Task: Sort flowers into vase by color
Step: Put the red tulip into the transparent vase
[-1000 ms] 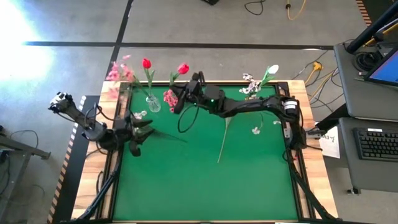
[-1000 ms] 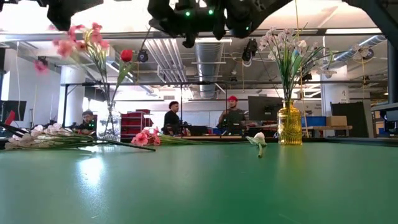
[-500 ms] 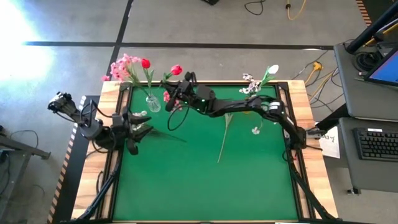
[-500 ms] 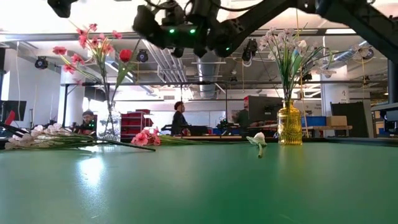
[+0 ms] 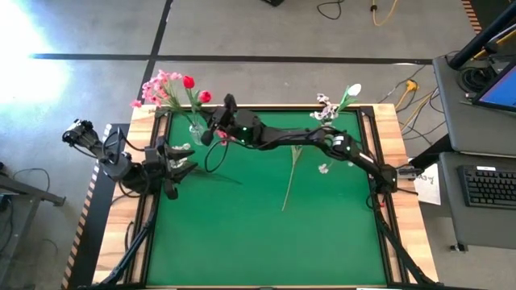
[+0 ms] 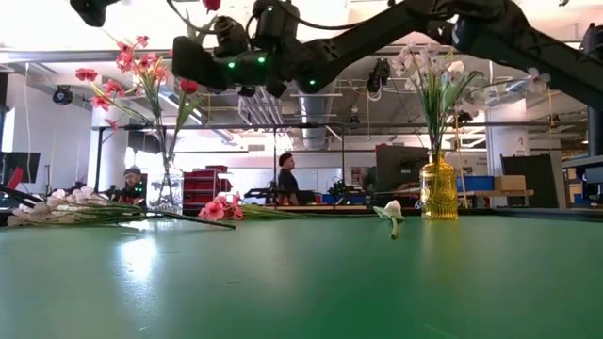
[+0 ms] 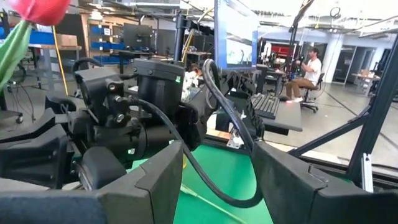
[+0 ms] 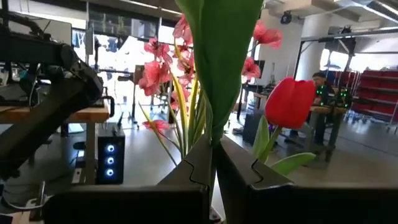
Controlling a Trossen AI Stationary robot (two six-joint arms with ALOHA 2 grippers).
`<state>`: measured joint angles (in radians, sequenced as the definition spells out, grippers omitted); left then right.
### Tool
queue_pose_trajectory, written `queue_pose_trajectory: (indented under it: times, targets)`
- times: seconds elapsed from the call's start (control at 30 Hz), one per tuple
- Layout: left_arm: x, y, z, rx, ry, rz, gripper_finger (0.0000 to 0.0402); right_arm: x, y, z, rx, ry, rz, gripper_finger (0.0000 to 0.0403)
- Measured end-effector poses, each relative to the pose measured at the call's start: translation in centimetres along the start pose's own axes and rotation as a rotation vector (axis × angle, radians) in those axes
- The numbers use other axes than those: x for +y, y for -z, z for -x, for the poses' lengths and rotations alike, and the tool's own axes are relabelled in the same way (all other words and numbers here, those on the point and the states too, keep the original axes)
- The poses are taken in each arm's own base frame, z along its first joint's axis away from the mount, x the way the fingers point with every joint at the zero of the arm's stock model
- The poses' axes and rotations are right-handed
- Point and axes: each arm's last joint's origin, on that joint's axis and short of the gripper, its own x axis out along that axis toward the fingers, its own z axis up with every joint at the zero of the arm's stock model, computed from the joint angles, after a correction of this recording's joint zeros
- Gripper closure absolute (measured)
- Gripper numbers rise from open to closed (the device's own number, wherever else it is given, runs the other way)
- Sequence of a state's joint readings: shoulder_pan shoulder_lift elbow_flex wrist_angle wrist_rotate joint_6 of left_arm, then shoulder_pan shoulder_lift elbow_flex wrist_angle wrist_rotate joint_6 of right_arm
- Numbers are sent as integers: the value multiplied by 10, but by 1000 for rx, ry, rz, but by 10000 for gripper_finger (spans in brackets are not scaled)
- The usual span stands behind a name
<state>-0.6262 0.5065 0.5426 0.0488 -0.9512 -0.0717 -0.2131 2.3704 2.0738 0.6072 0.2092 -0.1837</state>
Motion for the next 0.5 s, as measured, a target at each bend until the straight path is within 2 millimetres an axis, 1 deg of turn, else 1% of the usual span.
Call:
queue_pose_trajectory:
  times: [0.27, 0.4, 0.5]
  targets:
    - [1, 1, 1, 5, -1, -7, 221, 2, 5, -3, 35, -7, -3, 386]
    - [1, 1, 1, 6, -1, -8, 221, 2, 6, -3, 44, -8, -23, 368]
    - [1, 1, 1, 7, -1, -9, 221, 2, 7, -3, 60, -10, -44, 346]
